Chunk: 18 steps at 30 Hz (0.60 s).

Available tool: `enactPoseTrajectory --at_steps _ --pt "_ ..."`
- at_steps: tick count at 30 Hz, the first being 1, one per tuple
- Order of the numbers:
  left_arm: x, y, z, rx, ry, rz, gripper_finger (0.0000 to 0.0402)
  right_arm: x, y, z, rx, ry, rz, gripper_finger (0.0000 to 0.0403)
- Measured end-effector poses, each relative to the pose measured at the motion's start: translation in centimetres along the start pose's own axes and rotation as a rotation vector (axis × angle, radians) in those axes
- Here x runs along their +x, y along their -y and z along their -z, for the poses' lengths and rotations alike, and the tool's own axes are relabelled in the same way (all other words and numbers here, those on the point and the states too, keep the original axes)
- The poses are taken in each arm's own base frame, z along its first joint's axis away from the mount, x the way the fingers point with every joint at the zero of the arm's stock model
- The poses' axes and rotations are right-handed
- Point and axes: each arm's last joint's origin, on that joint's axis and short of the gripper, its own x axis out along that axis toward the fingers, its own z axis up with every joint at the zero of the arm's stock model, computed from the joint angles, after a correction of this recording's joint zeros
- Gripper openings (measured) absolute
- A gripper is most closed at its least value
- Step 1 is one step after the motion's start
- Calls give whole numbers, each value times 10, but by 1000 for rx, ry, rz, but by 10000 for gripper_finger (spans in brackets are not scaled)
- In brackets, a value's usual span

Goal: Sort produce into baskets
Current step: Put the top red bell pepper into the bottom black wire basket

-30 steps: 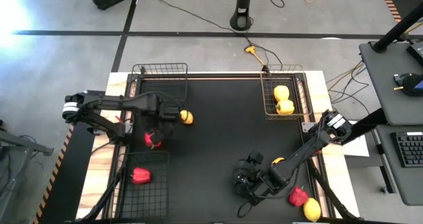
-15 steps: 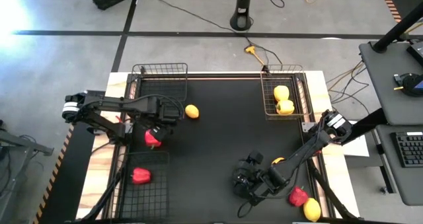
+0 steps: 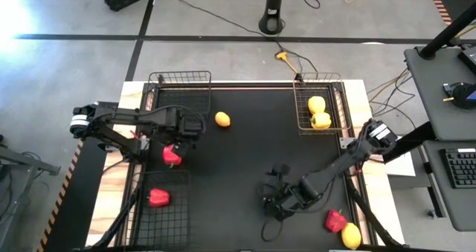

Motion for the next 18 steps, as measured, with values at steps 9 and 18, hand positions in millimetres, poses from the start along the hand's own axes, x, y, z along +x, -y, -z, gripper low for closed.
enactPoseTrajectory --at_steps 9,18 --pt "-1 -5 -8 -46 -9 10 306 0 32 -29 -124 34 38 394" --pt "5 4 -19 -11 -7 14 307 12 63 -55 -204 39 98 394"
